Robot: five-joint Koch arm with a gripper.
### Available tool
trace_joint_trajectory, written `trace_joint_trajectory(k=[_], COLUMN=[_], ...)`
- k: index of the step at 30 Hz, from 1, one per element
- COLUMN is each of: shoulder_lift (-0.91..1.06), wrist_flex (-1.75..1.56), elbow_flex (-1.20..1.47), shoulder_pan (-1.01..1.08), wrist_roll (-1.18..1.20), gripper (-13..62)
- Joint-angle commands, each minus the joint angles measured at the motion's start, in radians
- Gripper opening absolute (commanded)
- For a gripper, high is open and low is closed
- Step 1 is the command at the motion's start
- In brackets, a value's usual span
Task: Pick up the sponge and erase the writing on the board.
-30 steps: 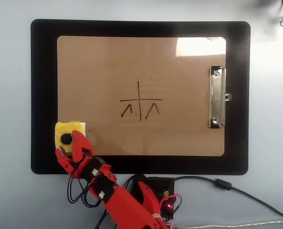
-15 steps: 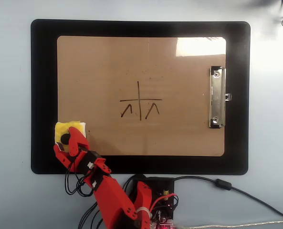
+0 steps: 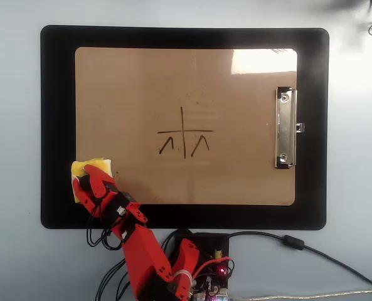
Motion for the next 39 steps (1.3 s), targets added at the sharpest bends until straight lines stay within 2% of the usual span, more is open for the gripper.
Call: trace_joint_trajectory(k=[1, 6, 8, 13, 15, 19, 22, 26, 33, 39], shoulder_lift=[0.035, 0.172, 0.304, 0.758, 0.834, 0.811, 0.723, 0.615, 0.551, 0.353], wrist_flex=[-0.055, -0.012, 0.120, 0.747, 0.927, 1.014, 0.928, 0.749, 0.382, 0.140], elbow_flex=[0.003, 0.025, 0.038, 0.021, -0.049, -0.146, -0.133, -0.084, 0.137, 0.164], shoulder_pan=[0.002, 0.063, 0.089, 0.347, 0.483, 0.861, 0.914, 1.088, 1.170, 1.221], wrist_roll=[0.006, -0.003, -0.005, 0.002, 0.012, 0.089, 0.110, 0.118, 0.123, 0.123], gripper=[-7.7, -7.9, -7.9, -7.9, -7.9, -7.9, -7.9, -7.9, -7.9, -7.9])
